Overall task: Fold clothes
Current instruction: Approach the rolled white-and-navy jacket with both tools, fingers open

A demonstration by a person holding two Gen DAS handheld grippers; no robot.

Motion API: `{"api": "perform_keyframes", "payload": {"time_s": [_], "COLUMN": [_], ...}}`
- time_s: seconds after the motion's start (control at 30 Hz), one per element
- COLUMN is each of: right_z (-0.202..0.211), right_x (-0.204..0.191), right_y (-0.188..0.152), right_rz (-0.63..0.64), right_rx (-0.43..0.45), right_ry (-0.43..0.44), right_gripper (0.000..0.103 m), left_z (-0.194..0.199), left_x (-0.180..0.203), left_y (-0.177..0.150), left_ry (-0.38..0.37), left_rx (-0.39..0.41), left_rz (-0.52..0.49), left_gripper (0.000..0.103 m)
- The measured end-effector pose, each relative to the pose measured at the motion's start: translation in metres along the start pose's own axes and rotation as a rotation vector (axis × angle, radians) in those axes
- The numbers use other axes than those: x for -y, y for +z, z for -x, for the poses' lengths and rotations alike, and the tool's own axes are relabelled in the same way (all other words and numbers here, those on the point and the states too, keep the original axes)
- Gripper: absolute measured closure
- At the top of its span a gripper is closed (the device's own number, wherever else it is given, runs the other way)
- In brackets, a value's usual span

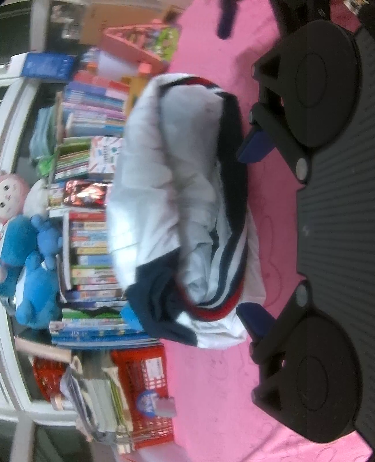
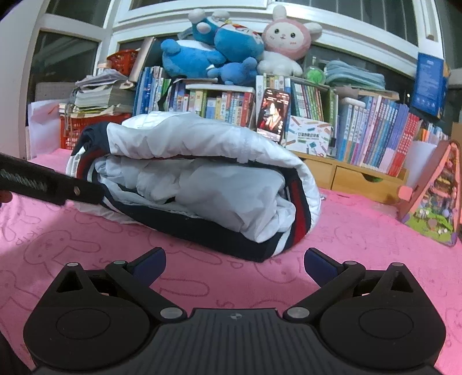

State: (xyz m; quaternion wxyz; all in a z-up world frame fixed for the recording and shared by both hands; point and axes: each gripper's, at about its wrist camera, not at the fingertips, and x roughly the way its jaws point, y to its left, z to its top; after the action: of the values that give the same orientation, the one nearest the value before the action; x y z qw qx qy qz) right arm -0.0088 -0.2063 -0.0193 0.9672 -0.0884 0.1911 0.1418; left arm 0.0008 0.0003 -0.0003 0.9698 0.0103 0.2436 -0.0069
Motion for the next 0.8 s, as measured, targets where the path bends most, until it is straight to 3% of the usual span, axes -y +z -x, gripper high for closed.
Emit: {"api": "perform_keyframes", "payload": {"time_s": [0.4,0.53,0.8], "right_z": [-0.041,-0.045,-0.051], "right_x": [-0.003,-0.002,-0.002], "right_y": [0.009,0.008,0.007], "right_rz": [0.012,0.001,-0.007], "right_rx": [-0.056,-0.071,-0.106], "right_ry": [0.007,0.002,-0.009], "right_gripper": [0.0,0.0,0.0], "left_z": [-0.041,-0.05,-0.05], "left_x": [0.002,-0.039,0.011], "left_y": [0.003,0.021,0.012], "left_ry": [0.07,0.059,0.044], "left_rx": [0.066,0.054,0.018], "left_rz": [0.06,0.072,0.06], "left_gripper": [0.0,0.0,0.0]}}
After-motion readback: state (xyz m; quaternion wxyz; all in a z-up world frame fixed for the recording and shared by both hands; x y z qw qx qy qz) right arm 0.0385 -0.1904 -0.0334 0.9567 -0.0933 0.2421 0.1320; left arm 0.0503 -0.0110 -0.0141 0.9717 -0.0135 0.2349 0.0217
